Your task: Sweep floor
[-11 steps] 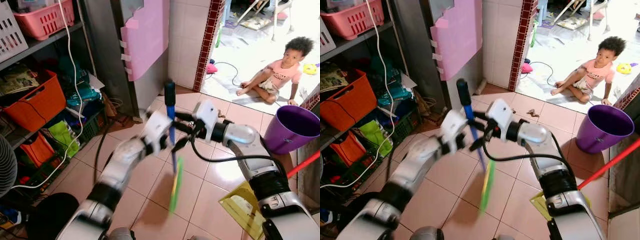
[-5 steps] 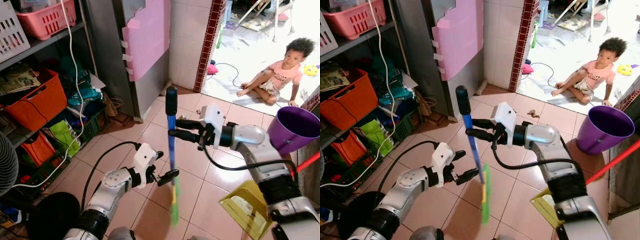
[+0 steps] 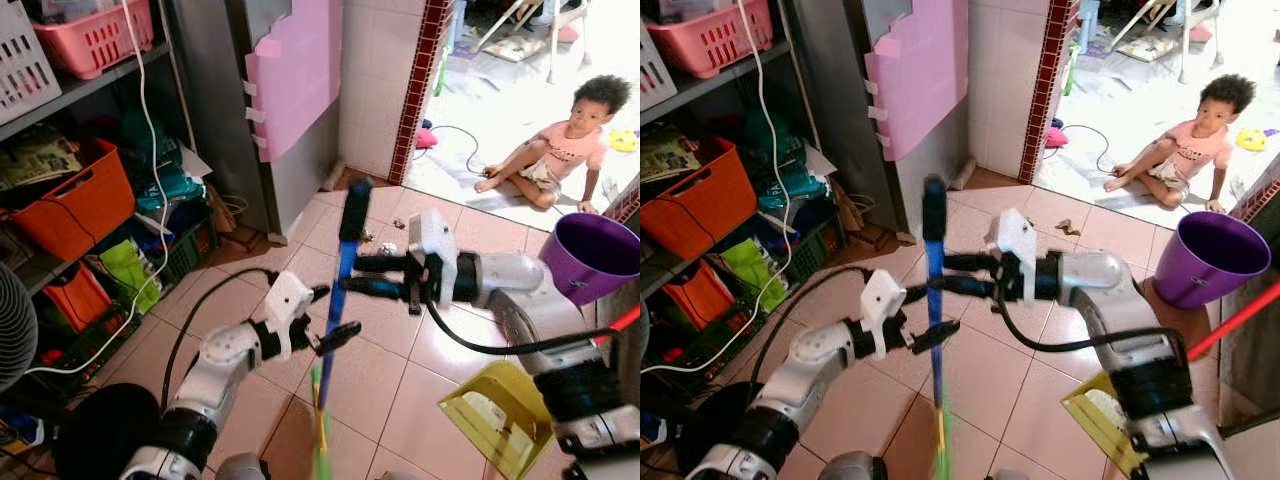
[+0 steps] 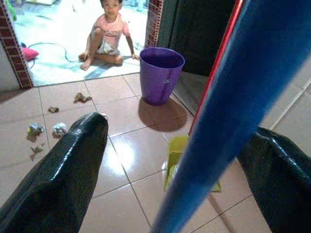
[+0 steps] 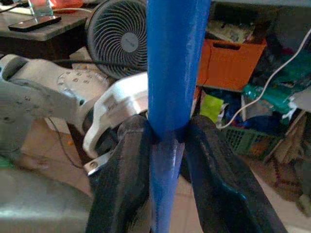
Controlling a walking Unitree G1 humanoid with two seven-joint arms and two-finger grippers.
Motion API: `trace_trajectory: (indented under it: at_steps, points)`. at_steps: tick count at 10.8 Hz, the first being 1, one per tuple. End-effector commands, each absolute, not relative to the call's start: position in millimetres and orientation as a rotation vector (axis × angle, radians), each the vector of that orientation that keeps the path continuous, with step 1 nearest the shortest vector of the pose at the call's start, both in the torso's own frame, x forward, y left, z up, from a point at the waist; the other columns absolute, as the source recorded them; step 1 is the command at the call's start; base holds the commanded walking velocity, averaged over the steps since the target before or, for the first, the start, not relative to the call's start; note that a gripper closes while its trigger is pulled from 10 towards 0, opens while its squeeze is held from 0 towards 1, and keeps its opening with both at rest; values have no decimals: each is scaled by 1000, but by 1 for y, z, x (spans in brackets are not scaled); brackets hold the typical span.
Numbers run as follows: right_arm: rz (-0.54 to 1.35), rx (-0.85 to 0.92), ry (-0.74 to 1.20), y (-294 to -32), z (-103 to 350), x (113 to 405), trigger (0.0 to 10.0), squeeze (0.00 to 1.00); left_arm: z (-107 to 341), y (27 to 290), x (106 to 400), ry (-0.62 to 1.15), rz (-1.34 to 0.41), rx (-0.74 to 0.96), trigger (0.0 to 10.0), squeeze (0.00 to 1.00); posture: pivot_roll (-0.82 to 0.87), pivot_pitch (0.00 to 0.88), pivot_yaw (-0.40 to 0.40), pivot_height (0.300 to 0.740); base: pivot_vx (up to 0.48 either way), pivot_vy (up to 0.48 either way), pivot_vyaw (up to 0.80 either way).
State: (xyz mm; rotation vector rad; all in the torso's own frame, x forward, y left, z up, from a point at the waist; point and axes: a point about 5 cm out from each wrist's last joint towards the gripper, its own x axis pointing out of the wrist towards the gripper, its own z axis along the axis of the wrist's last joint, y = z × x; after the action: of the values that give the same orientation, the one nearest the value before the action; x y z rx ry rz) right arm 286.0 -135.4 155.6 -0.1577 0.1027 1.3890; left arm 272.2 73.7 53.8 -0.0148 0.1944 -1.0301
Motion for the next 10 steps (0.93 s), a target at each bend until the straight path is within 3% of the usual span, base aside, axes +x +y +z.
trace_trajectory:
  at_steps: [1, 2, 3, 5, 6, 7, 8, 10]
  points:
    - [1437, -177, 32, -129, 171, 283, 10000, 0, 55, 68, 272, 181, -1064, 31, 10000, 1000, -84, 0, 24, 740, 0, 0, 0]
    - [1448, -163, 28, -126, 173, 282, 10000, 0, 54, 63, 269, 170, -1089, 61, 10000, 98, -84, 0, 23, 740, 0, 0, 0]
    - [1451, -162, 25, -124, 175, 281, 10000, 0, 56, 56, 266, 154, -1143, 51, 10000, 0, -83, 0, 22, 740, 0, 0, 0]
    - [1455, -160, 29, -124, 176, 281, 10000, 0, 57, 50, 265, 126, -1183, 76, 10000, 0, -84, 0, 22, 740, 0, 0, 0]
    - [1452, -166, 36, -126, 177, 280, 10000, 0, 57, 50, 266, 121, -1197, 96, 4706, 0, -91, 0, 27, 740, 0, 0, 0]
    - [1446, -166, 36, -127, 177, 280, 10000, 0, 58, 53, 269, 116, -1190, 112, 6000, 0, -91, 0, 27, 740, 0, 0, 0]
    - [1443, -167, 39, -127, 176, 280, 10000, 0, 58, 59, 273, 112, -1168, 124, 10000, 0, -91, 0, 28, 740, 0, 0, 0]
    - [1444, -166, 40, -126, 176, 280, 10000, 0, 58, 72, 277, 115, -1142, 138, 10000, 0, -88, 0, 25, 740, 0, 0, 0]
